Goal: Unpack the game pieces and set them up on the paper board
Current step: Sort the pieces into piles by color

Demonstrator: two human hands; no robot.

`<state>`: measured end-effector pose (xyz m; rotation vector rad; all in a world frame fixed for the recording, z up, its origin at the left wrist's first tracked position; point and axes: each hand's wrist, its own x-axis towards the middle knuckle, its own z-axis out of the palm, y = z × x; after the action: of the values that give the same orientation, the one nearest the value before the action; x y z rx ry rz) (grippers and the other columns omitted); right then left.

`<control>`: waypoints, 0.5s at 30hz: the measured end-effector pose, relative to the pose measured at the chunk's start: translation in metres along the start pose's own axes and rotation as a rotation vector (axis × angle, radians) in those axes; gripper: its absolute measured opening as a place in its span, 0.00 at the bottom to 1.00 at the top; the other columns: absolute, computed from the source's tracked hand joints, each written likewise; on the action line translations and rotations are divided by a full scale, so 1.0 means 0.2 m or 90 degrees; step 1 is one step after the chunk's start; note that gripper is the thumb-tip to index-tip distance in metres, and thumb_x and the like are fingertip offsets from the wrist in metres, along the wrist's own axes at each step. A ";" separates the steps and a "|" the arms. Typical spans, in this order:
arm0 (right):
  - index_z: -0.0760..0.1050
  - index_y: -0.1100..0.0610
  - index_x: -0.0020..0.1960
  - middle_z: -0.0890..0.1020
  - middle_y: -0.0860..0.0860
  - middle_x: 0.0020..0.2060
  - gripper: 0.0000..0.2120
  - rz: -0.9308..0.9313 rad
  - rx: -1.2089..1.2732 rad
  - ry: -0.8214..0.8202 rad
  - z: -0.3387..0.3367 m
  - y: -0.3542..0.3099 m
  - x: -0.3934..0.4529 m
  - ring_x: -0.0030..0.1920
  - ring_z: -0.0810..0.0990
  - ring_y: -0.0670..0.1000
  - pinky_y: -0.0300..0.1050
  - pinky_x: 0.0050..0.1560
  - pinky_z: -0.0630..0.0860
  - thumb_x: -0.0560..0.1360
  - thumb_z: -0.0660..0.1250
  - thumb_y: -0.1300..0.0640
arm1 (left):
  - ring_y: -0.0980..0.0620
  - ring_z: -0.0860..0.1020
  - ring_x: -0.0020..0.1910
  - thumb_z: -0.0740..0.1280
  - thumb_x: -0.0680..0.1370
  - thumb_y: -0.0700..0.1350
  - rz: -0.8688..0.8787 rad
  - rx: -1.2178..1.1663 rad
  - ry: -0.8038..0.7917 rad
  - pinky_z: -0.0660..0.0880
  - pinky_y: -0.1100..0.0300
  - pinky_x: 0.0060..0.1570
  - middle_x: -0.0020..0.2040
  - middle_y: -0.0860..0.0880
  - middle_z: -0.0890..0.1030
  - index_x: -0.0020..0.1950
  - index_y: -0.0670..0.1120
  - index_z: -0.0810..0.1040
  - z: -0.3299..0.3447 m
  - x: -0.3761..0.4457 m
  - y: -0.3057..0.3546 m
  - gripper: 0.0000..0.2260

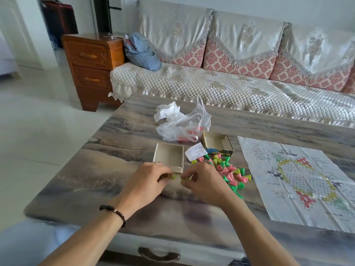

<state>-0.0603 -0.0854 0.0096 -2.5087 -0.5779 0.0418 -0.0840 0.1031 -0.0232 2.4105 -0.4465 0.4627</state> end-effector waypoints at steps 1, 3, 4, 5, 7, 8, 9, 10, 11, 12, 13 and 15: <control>0.83 0.54 0.48 0.78 0.43 0.38 0.07 -0.009 0.003 -0.012 0.04 -0.03 0.01 0.34 0.73 0.37 0.25 0.35 0.68 0.71 0.70 0.59 | 0.54 0.78 0.39 0.74 0.72 0.45 -0.011 0.005 0.008 0.75 0.57 0.42 0.40 0.53 0.82 0.47 0.49 0.84 -0.04 -0.03 -0.01 0.05; 0.83 0.55 0.47 0.78 0.44 0.39 0.07 -0.020 0.007 -0.035 0.10 -0.07 0.02 0.33 0.73 0.37 0.25 0.34 0.67 0.71 0.69 0.61 | 0.55 0.79 0.38 0.75 0.72 0.45 -0.043 0.013 0.026 0.75 0.60 0.42 0.41 0.54 0.83 0.48 0.49 0.85 -0.11 -0.09 -0.04 0.06; 0.83 0.55 0.47 0.79 0.45 0.39 0.07 -0.021 0.011 -0.042 0.13 -0.09 0.02 0.32 0.73 0.37 0.25 0.34 0.67 0.71 0.69 0.61 | 0.55 0.79 0.39 0.75 0.72 0.45 -0.059 0.014 0.030 0.75 0.60 0.42 0.41 0.54 0.83 0.49 0.50 0.85 -0.14 -0.12 -0.06 0.06; 0.83 0.55 0.46 0.79 0.45 0.38 0.06 -0.021 0.015 -0.048 0.15 -0.11 0.02 0.32 0.73 0.38 0.25 0.33 0.66 0.70 0.69 0.61 | 0.56 0.79 0.39 0.75 0.72 0.45 -0.069 0.014 0.028 0.76 0.60 0.43 0.41 0.54 0.83 0.49 0.50 0.85 -0.16 -0.14 -0.07 0.06; 0.83 0.55 0.46 0.80 0.46 0.39 0.06 -0.024 0.013 -0.057 0.19 -0.13 0.03 0.33 0.74 0.39 0.24 0.34 0.66 0.70 0.70 0.60 | 0.56 0.79 0.39 0.74 0.72 0.45 -0.076 0.025 0.011 0.75 0.61 0.43 0.42 0.54 0.83 0.49 0.50 0.85 -0.19 -0.19 -0.09 0.06; 0.83 0.54 0.47 0.81 0.46 0.40 0.07 -0.026 0.007 -0.060 0.21 -0.14 0.03 0.35 0.75 0.40 0.23 0.34 0.66 0.70 0.70 0.59 | 0.56 0.79 0.40 0.74 0.73 0.45 -0.079 0.036 0.001 0.74 0.62 0.42 0.43 0.53 0.83 0.49 0.49 0.85 -0.19 -0.21 -0.10 0.06; 0.83 0.54 0.47 0.83 0.47 0.42 0.07 -0.026 0.002 -0.060 0.23 -0.15 0.03 0.38 0.77 0.42 0.23 0.35 0.67 0.70 0.70 0.59 | 0.55 0.78 0.40 0.73 0.73 0.45 -0.079 0.051 -0.008 0.71 0.63 0.41 0.42 0.52 0.83 0.49 0.49 0.85 -0.20 -0.22 -0.11 0.06; 0.83 0.54 0.47 0.83 0.48 0.43 0.07 -0.024 0.001 -0.056 0.24 -0.15 0.04 0.40 0.78 0.44 0.24 0.36 0.67 0.70 0.70 0.59 | 0.53 0.78 0.40 0.73 0.73 0.46 -0.077 0.070 -0.017 0.69 0.64 0.40 0.42 0.51 0.82 0.49 0.49 0.84 -0.20 -0.23 -0.12 0.06; 0.83 0.54 0.47 0.83 0.48 0.42 0.07 -0.019 -0.001 -0.048 0.25 -0.15 0.04 0.42 0.79 0.45 0.26 0.37 0.68 0.70 0.69 0.60 | 0.52 0.78 0.41 0.72 0.74 0.46 -0.073 0.087 -0.027 0.68 0.64 0.39 0.42 0.51 0.82 0.49 0.49 0.84 -0.19 -0.23 -0.13 0.05; 0.82 0.54 0.46 0.83 0.48 0.41 0.06 -0.015 -0.005 -0.038 0.26 -0.16 0.04 0.42 0.79 0.46 0.29 0.38 0.68 0.69 0.69 0.60 | 0.52 0.78 0.42 0.72 0.74 0.46 -0.071 0.100 -0.038 0.68 0.63 0.39 0.42 0.51 0.81 0.49 0.49 0.84 -0.19 -0.24 -0.13 0.05; 0.81 0.54 0.45 0.81 0.47 0.39 0.06 -0.013 -0.013 -0.029 0.27 -0.16 0.05 0.41 0.78 0.47 0.31 0.38 0.68 0.69 0.69 0.60 | 0.51 0.78 0.42 0.71 0.75 0.47 -0.070 0.109 -0.045 0.68 0.62 0.40 0.42 0.51 0.80 0.49 0.49 0.83 -0.18 -0.24 -0.13 0.05; 0.79 0.54 0.44 0.79 0.46 0.37 0.06 -0.017 -0.020 -0.012 0.28 -0.16 0.05 0.40 0.77 0.47 0.34 0.38 0.68 0.68 0.69 0.60 | 0.49 0.78 0.43 0.70 0.75 0.46 -0.073 0.120 -0.047 0.70 0.59 0.40 0.42 0.50 0.79 0.48 0.48 0.82 -0.16 -0.23 -0.14 0.05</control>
<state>-0.0720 -0.0277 -0.0194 -2.5334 -0.6231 0.0459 -0.1187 0.1532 -0.0341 2.6248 -0.3052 0.3811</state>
